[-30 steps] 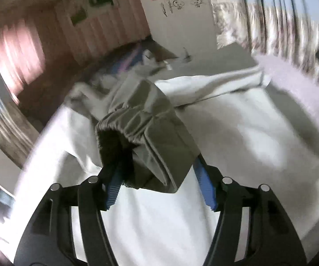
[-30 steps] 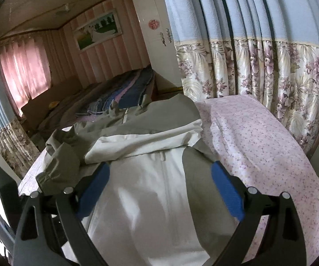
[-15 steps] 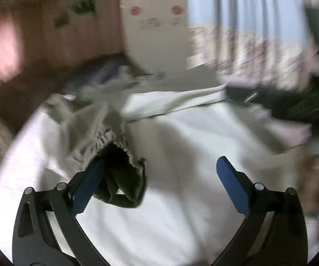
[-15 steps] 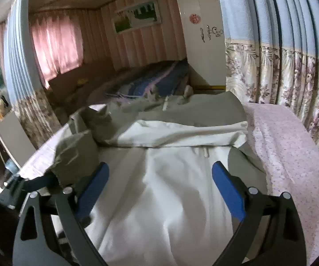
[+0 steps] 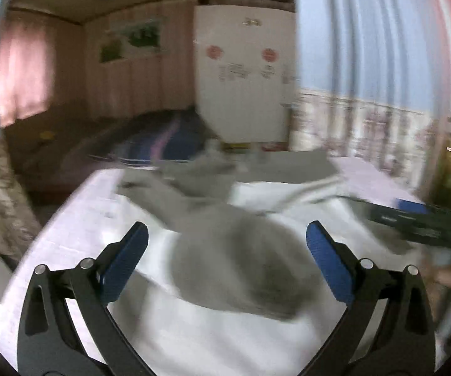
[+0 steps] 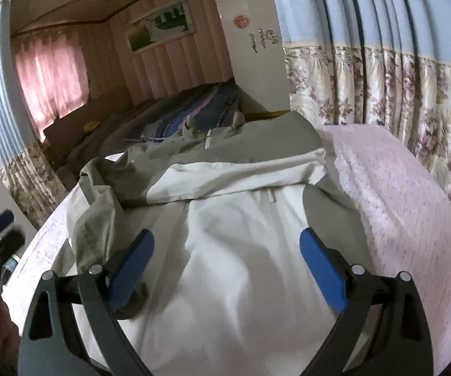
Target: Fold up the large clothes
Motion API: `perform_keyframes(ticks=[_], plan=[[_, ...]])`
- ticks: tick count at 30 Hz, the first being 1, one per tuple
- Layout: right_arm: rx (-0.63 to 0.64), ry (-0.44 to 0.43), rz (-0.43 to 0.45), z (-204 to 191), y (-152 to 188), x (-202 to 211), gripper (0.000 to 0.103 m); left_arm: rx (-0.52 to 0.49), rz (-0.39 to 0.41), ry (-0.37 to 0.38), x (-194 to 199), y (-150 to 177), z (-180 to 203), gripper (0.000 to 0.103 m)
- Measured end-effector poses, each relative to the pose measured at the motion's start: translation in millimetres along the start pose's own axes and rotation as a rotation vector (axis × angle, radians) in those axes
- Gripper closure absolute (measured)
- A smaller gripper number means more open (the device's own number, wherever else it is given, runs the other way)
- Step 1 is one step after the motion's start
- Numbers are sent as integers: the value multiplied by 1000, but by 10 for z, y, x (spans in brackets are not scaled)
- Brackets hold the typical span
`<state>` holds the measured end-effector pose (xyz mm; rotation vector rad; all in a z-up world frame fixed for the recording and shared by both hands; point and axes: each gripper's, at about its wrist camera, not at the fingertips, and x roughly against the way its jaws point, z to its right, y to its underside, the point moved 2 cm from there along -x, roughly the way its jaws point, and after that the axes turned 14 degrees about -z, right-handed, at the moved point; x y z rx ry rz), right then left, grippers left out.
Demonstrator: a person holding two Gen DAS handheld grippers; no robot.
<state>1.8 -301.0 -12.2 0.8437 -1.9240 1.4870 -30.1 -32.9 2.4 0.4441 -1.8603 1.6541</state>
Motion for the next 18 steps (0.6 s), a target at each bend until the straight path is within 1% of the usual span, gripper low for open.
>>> perform_keyframes(ticks=[2,4,6,7,9,11,13,16,17,18], plan=[[-14,10,0,-90,57,-31,9,14,2,-49,-111,-29,-290,3],[-32,-6,-14,-235,149,-95,9,20,-8,-90,-227,-69,-546,3],[-35,-19,-39,-396,245,-164,9,28,-20,-102,-356,-75,-800,3],[-28,-34,-55,-491,294,-206,9,42,-40,-102,-455,-79,-930,3],[16,-74,-103,-739,384,-320,9,62,-57,-100,-535,-70,-1085,3],[54,-89,-129,-926,424,-412,9,99,-70,-109,-597,-49,-1263,3],[82,-73,-149,-1035,438,-509,9,122,-77,-111,-637,-36,-1337,3],[94,-44,-209,-1083,434,-757,9,150,-104,-142,-748,-64,-1484,3],[86,-51,-221,-1071,422,-809,11,154,-109,-147,-769,-75,-1488,3],[80,-73,-236,-1059,405,-871,32,160,-115,-151,-804,-102,-1527,3]])
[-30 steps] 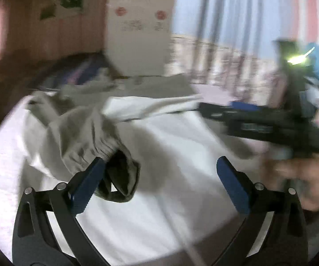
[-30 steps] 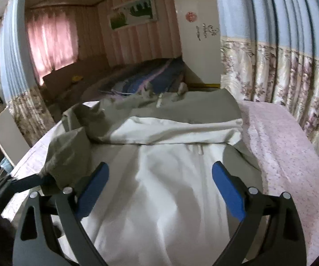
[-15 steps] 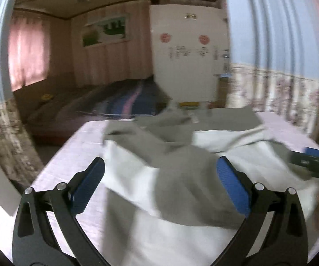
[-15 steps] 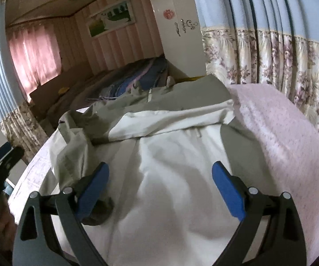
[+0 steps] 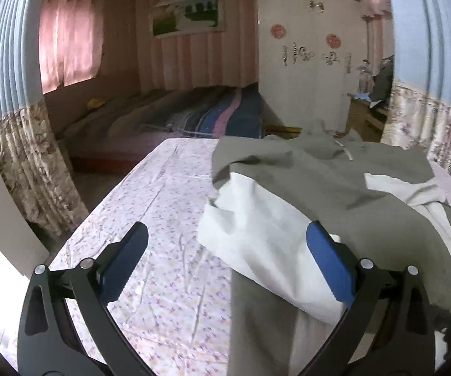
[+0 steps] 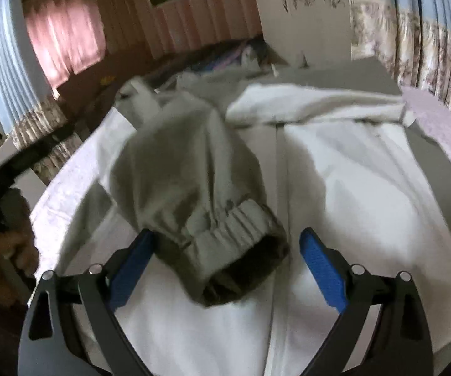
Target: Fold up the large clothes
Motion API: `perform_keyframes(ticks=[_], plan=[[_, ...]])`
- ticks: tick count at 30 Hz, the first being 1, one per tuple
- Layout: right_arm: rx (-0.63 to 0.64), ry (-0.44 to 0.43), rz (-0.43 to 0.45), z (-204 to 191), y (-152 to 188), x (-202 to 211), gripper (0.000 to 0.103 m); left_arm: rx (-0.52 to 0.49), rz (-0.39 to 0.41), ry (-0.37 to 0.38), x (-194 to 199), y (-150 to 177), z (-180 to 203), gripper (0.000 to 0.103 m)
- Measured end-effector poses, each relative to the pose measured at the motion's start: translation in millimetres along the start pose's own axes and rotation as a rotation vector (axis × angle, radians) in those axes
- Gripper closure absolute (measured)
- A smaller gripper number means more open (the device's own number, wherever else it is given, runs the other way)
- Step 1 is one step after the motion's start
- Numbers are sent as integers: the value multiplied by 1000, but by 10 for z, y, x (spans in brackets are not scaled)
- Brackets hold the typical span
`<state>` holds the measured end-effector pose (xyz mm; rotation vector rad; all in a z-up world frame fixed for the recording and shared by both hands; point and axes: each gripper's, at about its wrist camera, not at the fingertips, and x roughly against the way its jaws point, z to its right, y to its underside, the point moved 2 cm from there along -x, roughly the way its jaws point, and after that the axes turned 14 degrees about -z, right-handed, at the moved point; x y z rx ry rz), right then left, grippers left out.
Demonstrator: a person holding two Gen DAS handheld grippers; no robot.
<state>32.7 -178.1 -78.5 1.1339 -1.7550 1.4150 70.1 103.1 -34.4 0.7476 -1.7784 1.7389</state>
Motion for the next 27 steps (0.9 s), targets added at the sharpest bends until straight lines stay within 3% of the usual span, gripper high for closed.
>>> perform_keyframes(ticks=[1,4,10,15,22,27], plan=[[7,9,-13,10,-38,-36,66,0,-5,-9,-31,-35,-13,3],[41,-3,-7,28,-185,56,80,-8,-17,-36,-122,-163,-37,3],[79,100,129,396,-728,636,82,-37,13,-90,-204,-531,-39,3],[106,181,174,819,-1250,860,82,-35,-4,-88,-434,-818,53,3],[147,216,112,1337,-1890,519,82,-51,-69,-87,-1026,-1154,392,3],[100,247,44,1718,-2062,79,81,-47,-126,-90,-1477,-1259,578,3]])
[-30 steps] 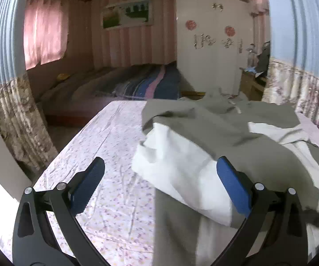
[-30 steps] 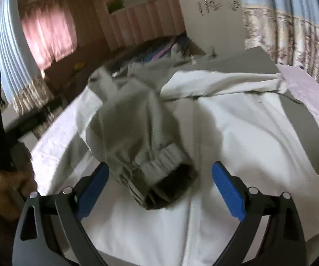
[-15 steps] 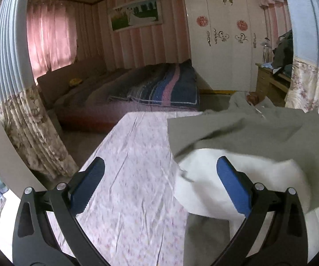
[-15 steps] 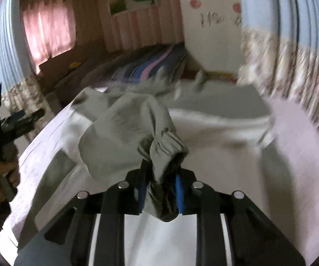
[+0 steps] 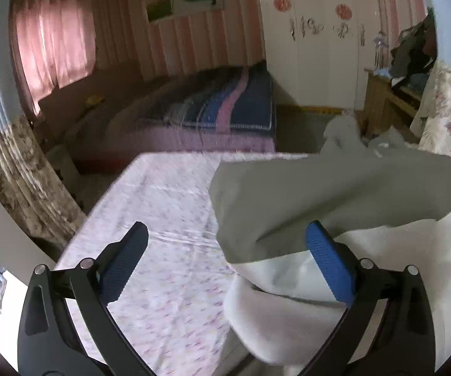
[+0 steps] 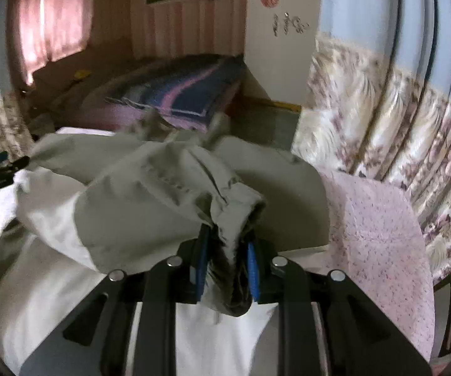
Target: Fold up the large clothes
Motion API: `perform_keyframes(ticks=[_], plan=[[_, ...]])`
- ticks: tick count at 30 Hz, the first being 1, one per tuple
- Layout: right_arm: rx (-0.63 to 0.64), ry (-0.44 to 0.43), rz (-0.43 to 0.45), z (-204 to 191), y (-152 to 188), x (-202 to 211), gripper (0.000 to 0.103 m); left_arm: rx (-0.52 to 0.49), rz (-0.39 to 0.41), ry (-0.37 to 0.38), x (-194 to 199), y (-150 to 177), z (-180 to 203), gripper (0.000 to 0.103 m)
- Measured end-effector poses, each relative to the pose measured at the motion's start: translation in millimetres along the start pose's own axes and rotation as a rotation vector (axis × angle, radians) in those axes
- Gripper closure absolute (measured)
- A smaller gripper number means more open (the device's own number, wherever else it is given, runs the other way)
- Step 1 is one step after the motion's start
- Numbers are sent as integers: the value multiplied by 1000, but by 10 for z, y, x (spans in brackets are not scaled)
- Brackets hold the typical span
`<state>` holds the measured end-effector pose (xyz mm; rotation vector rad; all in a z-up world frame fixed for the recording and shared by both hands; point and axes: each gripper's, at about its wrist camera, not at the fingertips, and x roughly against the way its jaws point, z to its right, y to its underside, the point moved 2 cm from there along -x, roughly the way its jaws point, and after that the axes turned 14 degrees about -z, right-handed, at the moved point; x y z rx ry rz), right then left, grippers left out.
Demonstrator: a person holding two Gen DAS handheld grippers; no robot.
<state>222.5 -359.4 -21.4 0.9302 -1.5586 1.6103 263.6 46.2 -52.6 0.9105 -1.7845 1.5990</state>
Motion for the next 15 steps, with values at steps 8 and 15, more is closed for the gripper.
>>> perform_keyframes(ticks=[8,15], plan=[[-96,4,-35,247,122,-524,55,-19,-107,-29,-609,80,168,3],[-128,15,-44,281,75,-653,48,-16,-128,10,-641,58,125,3]])
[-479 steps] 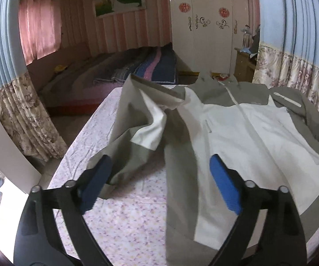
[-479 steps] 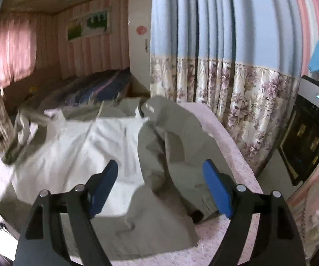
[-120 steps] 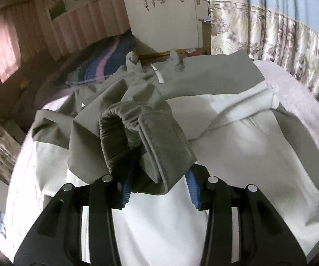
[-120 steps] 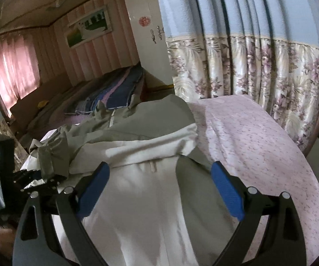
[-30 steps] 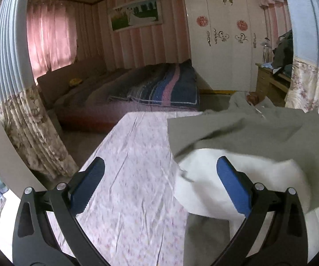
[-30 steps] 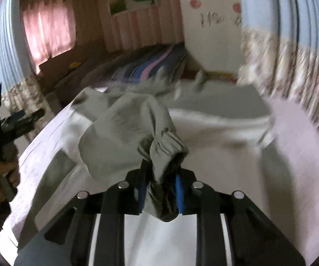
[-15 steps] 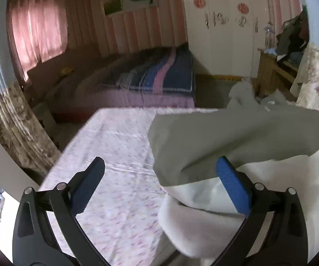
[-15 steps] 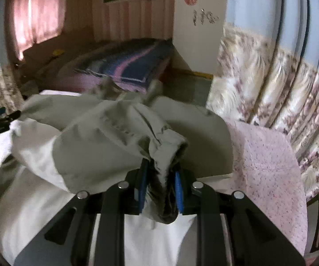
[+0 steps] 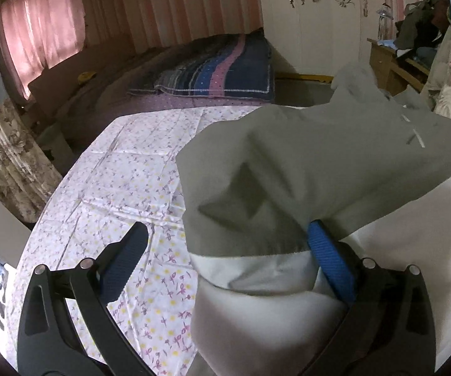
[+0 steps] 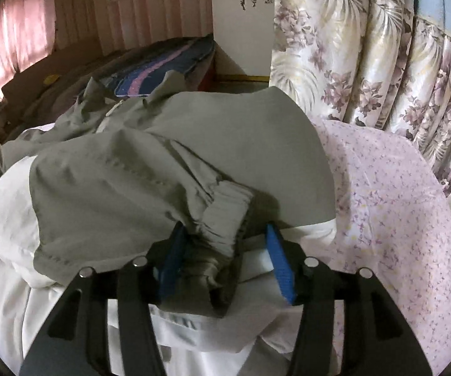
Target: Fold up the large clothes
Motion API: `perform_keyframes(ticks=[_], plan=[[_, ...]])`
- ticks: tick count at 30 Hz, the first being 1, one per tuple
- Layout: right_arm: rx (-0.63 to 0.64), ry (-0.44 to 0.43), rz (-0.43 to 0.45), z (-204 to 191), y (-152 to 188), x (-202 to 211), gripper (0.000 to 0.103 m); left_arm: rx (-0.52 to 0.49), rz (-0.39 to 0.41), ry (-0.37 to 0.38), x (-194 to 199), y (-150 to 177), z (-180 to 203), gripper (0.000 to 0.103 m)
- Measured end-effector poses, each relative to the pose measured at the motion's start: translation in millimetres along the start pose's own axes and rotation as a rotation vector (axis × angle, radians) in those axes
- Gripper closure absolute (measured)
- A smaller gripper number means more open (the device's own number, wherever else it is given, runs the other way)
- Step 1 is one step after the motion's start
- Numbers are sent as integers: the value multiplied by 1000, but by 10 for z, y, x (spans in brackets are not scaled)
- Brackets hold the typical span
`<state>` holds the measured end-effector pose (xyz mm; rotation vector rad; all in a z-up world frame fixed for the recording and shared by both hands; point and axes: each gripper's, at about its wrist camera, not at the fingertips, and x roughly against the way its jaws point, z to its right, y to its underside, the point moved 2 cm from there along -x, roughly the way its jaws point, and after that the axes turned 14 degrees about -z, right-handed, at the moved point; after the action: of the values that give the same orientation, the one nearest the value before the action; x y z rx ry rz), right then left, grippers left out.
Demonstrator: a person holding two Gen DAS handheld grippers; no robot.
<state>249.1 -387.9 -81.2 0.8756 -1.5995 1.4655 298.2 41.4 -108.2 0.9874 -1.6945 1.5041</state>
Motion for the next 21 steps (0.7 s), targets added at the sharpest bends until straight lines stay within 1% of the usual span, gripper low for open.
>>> perform_keyframes(ticks=[2,4,6,8,10,11,12,15,17,19,21], plan=[[-7,-10,8,25,35,83,46,17,-7,33,97,44,-55,3],[-16,-35,33,50,105,256,44,32,11,62,261,102,-106,3],[-11,-61,59,52,190,444,42,32,56,79,528,217,-159,3],[2,-85,105,43,320,684,40,30,99,84,798,369,-207,3],[23,-122,184,21,527,1009,40,27,139,84,1053,541,-251,3],[41,-154,248,6,688,1232,40,27,165,84,1216,668,-285,3],[52,-169,290,-10,800,1377,39,27,187,84,1349,779,-314,3],[69,-206,446,-30,1267,1903,29,38,233,86,1683,1111,-401,3],[37,-235,545,4,1624,2234,27,46,252,101,1869,1378,-455,3],[-15,-265,589,77,1882,2438,26,40,256,91,1996,1609,-485,3],[-79,-280,602,149,2107,2593,25,33,263,79,2135,1897,-509,3]])
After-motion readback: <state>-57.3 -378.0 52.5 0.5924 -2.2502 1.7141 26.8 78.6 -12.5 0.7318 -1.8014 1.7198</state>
